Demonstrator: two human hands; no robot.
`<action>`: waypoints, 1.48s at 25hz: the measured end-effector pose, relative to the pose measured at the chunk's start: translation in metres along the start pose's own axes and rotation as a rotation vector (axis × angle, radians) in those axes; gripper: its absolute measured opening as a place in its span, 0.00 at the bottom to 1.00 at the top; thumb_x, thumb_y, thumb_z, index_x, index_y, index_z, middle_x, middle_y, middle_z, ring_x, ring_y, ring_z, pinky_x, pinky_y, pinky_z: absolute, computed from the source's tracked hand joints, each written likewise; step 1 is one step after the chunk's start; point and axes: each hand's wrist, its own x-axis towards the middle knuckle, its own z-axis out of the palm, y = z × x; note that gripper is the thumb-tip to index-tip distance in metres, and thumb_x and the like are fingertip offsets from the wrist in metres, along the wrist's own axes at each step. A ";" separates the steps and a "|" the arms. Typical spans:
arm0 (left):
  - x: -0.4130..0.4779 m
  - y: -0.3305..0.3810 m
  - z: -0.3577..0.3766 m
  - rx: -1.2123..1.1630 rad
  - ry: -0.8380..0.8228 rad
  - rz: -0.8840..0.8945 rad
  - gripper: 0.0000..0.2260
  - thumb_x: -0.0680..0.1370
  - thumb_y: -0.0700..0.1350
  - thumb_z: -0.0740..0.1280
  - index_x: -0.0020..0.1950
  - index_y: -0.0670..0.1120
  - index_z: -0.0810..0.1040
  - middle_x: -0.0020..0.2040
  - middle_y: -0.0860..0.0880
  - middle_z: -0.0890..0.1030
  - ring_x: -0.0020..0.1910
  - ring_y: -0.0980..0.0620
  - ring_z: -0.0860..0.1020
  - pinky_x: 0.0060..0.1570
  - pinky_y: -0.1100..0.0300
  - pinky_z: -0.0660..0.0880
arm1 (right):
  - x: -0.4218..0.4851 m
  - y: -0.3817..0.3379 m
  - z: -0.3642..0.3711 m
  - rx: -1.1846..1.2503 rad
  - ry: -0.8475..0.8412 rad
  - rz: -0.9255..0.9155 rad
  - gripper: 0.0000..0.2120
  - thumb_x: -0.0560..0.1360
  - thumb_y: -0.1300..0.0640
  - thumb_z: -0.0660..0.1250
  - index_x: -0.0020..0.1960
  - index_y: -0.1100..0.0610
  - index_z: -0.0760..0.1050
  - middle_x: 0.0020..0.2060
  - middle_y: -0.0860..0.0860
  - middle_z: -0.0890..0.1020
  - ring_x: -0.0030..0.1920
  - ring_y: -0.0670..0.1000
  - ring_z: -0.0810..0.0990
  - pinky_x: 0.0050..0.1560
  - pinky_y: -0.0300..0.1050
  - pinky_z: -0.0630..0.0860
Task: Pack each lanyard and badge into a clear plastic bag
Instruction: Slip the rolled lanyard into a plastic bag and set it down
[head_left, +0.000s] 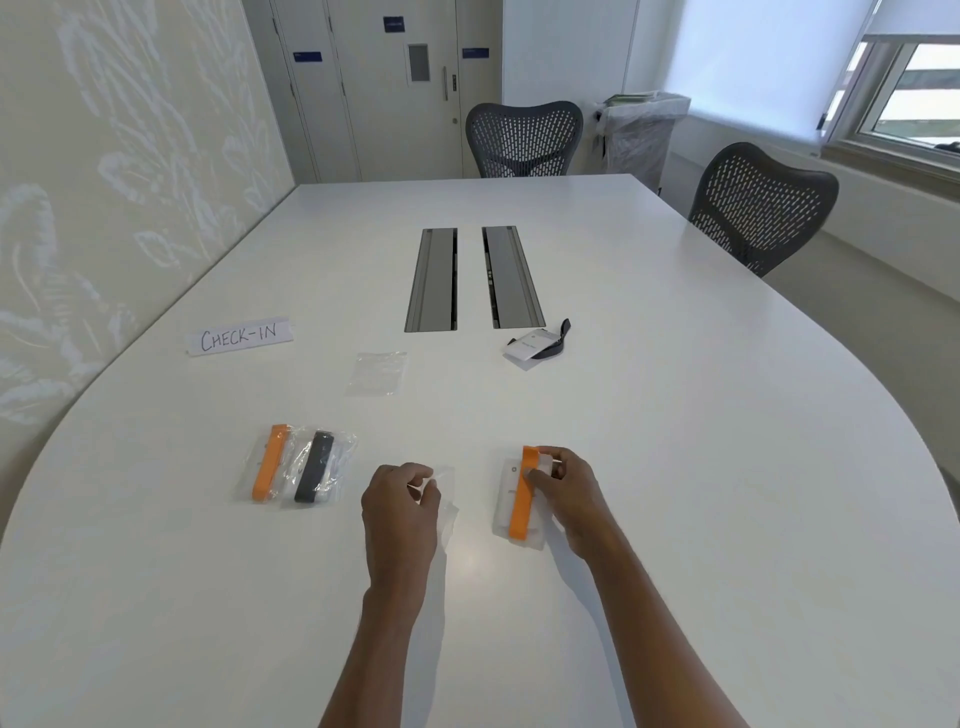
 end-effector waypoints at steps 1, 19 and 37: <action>-0.002 0.000 0.000 -0.006 0.003 -0.002 0.07 0.78 0.33 0.73 0.51 0.43 0.86 0.48 0.47 0.82 0.42 0.52 0.82 0.44 0.63 0.74 | -0.002 0.000 -0.001 0.026 -0.026 -0.001 0.12 0.80 0.65 0.69 0.61 0.56 0.80 0.52 0.55 0.86 0.48 0.53 0.86 0.44 0.44 0.81; 0.003 0.016 -0.007 -0.200 0.216 0.030 0.05 0.79 0.35 0.73 0.53 0.44 0.86 0.47 0.48 0.85 0.43 0.52 0.84 0.47 0.59 0.79 | -0.100 -0.039 0.053 -0.094 0.153 -0.424 0.09 0.72 0.61 0.74 0.42 0.53 0.74 0.40 0.50 0.81 0.38 0.45 0.79 0.37 0.35 0.76; -0.019 0.008 -0.007 -0.086 -0.086 0.371 0.10 0.81 0.33 0.71 0.56 0.44 0.88 0.52 0.52 0.85 0.52 0.54 0.83 0.54 0.64 0.79 | -0.104 -0.025 0.065 0.074 0.187 -0.191 0.09 0.78 0.56 0.76 0.42 0.57 0.79 0.32 0.48 0.81 0.33 0.46 0.79 0.37 0.37 0.75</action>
